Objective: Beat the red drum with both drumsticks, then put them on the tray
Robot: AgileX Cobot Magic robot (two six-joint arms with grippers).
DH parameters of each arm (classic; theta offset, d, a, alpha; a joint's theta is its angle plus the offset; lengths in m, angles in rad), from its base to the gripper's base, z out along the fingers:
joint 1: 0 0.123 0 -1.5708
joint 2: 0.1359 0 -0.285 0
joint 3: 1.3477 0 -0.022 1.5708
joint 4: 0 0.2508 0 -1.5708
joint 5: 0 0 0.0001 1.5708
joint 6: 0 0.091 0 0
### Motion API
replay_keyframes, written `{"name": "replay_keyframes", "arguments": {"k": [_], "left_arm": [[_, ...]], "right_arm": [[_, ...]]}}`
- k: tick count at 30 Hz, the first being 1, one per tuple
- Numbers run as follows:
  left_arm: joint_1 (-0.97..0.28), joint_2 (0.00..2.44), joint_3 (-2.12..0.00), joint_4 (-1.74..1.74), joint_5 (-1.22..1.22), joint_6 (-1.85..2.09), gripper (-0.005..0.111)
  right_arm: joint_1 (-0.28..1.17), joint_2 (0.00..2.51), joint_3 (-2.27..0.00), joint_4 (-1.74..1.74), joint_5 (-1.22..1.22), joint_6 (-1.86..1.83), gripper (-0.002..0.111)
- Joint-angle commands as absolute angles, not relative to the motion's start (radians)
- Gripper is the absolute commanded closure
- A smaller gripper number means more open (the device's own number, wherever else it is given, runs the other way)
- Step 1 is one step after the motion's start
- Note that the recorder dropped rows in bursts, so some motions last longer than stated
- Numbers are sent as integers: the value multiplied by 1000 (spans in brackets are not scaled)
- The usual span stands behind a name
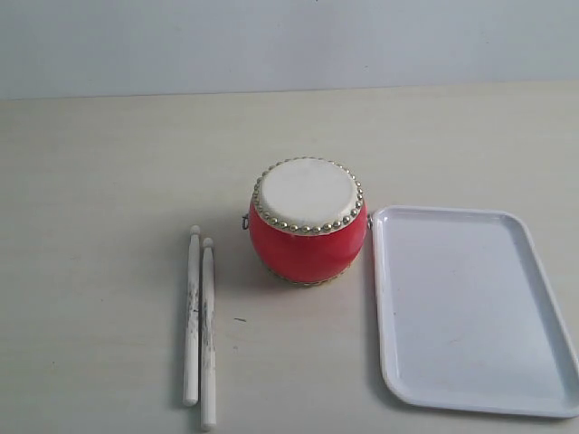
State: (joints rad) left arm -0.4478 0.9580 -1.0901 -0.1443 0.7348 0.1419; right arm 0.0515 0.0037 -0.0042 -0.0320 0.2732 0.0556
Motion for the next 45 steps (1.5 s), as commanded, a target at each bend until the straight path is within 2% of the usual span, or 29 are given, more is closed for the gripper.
{"name": "replay_keyframes", "arguments": {"k": [1,4,13,27,30,33,35,37,40,45], "left_arm": [[-652,1092,-1068,334,707,-310,107],[-740,1201,-1068,592,795,-589,107],[-766,1411,-1068,419,755,-598,107],[-764,1552,-1023,353,752,-613,106],[-750,1566,-984,347,694,-639,97],[-732,1571,-937,341,647,-639,81],[-702,1571,-871,334,596,-639,63],[-676,1571,-798,321,505,-661,56],[-675,1571,-727,284,326,-661,59],[-676,1571,-660,244,276,-669,60]], "right_arm": [[47,0,0,-31,264,53,108],[47,0,0,-31,264,53,108],[47,0,0,-31,264,53,108],[47,0,0,-31,264,53,108],[47,0,0,-31,264,53,108],[47,0,0,-31,264,53,108],[47,0,0,-31,264,53,108],[47,0,0,-31,264,53,108],[47,0,0,-31,264,53,108],[47,0,0,-31,264,53,108]]}}
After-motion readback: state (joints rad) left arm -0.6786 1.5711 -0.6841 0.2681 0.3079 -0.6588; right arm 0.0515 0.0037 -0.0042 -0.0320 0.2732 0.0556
